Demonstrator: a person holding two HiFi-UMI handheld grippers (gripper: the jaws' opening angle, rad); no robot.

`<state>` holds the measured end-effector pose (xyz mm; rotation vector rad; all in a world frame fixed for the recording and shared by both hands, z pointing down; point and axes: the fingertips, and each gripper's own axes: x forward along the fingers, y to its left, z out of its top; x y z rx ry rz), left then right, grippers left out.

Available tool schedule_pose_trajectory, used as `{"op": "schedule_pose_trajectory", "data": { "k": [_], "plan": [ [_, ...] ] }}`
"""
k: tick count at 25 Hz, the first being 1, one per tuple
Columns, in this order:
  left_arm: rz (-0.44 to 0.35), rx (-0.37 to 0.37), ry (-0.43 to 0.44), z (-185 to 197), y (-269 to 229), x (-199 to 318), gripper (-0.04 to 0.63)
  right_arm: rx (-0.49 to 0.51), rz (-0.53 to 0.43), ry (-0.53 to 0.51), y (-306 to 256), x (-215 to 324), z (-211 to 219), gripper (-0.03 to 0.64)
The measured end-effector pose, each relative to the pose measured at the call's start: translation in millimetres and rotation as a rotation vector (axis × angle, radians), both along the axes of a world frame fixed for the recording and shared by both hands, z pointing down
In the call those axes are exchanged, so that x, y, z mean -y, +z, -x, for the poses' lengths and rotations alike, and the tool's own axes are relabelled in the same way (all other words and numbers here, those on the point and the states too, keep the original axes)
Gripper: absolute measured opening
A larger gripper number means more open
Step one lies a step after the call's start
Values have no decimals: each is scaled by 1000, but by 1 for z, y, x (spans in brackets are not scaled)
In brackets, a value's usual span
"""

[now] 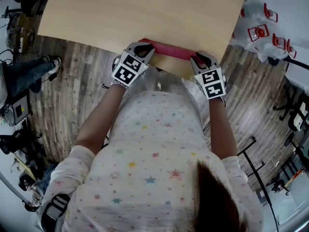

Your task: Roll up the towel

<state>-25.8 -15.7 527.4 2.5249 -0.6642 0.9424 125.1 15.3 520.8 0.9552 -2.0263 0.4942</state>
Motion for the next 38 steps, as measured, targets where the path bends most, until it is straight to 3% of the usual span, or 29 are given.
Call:
{"op": "schedule_pose_trajectory", "data": {
  "k": [7, 16, 24, 32, 38],
  "plan": [
    [-72, -72, -76, 11, -37, 18, 43, 90, -84, 86, -38, 17, -7, 86],
    [-271, -217, -157, 16, -126, 58, 32, 201, -301, 152, -129, 50, 1, 12],
    [-471, -317, -218, 23, -209, 79, 20, 289, -487, 210, -211, 69, -8, 0],
    [-577, -379, -258, 32, -268, 85, 18, 332, -656, 247, -281, 73, -20, 0],
    [-605, -399, -280, 36, -284, 86, 17, 350, -730, 263, -305, 70, -26, 0]
  ]
}}
